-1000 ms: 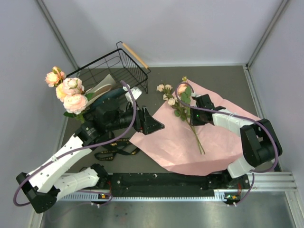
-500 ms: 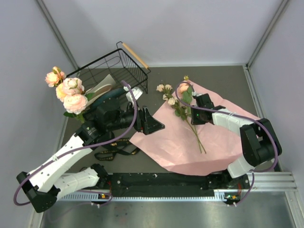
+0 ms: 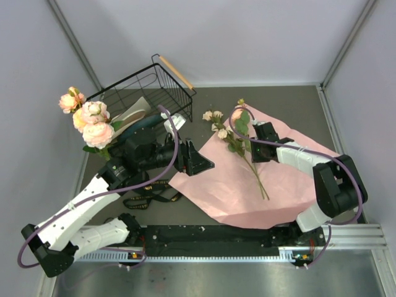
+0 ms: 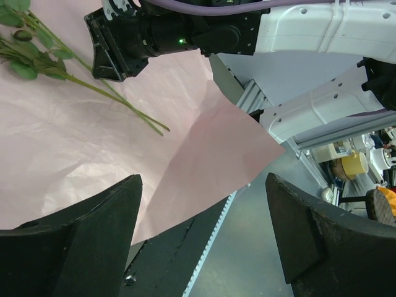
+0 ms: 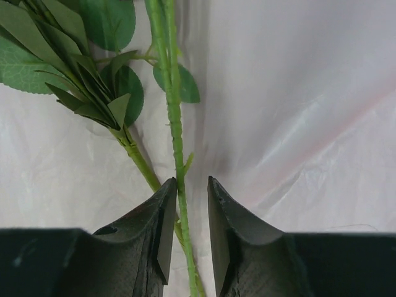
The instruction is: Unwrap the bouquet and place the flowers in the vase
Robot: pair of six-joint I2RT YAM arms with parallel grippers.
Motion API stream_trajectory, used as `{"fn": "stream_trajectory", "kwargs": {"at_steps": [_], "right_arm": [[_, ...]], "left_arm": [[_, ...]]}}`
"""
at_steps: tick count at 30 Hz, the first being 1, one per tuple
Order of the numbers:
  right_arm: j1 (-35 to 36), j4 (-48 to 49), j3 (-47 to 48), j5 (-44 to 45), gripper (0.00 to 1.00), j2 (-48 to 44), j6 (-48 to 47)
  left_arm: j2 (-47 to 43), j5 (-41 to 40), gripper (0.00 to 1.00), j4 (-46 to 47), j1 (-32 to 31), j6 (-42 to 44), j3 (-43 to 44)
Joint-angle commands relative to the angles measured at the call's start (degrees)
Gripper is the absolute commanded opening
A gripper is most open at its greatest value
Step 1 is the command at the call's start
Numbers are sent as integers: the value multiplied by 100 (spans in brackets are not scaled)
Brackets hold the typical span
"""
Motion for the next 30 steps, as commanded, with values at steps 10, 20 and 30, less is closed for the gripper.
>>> {"fn": "stream_trajectory", "kwargs": {"at_steps": [10, 20, 30], "right_arm": [[66, 86, -28, -62, 27, -62, -13], [162, 17, 24, 43, 0, -351, -83], [329, 314, -142, -1949, 0, -2469, 373]], "left_arm": [[-39, -17, 87, 46, -20, 110, 243], [-144, -262, 87, -85, -20, 154, 217], [-679, -1607, 85, 203, -20, 5, -99]]}}
